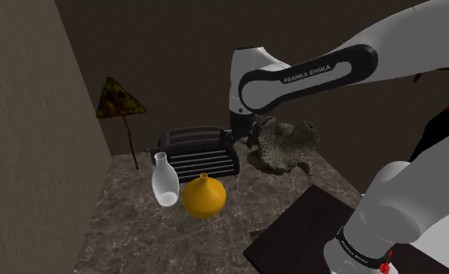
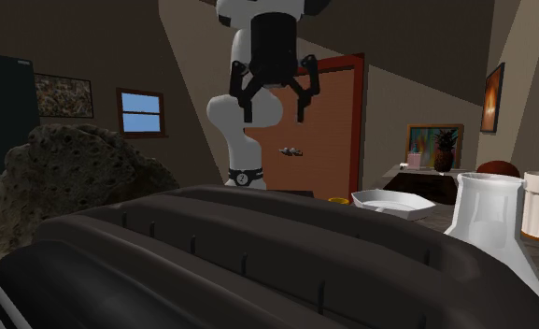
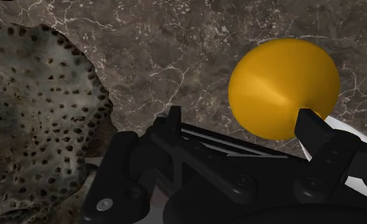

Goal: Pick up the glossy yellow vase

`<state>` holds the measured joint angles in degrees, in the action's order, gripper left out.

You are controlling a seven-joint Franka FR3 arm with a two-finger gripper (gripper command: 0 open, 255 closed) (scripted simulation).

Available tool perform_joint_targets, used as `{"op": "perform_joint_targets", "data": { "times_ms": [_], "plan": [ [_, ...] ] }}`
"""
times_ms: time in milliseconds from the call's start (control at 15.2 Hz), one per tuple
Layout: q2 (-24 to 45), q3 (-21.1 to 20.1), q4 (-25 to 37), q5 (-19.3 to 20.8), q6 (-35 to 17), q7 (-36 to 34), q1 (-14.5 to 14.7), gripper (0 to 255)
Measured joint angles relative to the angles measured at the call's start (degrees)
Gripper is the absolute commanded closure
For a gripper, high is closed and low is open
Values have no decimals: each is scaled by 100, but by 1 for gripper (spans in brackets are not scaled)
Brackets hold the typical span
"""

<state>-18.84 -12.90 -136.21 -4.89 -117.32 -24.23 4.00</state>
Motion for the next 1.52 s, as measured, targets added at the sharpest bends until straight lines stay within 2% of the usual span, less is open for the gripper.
{"op": "perform_joint_targets", "data": {
  "times_ms": [396, 726, 1254, 1320, 1518],
  "plan": [
    [1146, -388, 411, 206, -820, -589, 104, 0],
    [2195, -614, 1033, 612, -1283, -1196, 254, 0],
    [2679, -602, 930, 846, -1851, -1391, 303, 0],
    [2707, -597, 926, 860, -1883, -1399, 305, 255],
    [2732, -593, 926, 875, -1915, -1407, 305, 255]
  ]
}}
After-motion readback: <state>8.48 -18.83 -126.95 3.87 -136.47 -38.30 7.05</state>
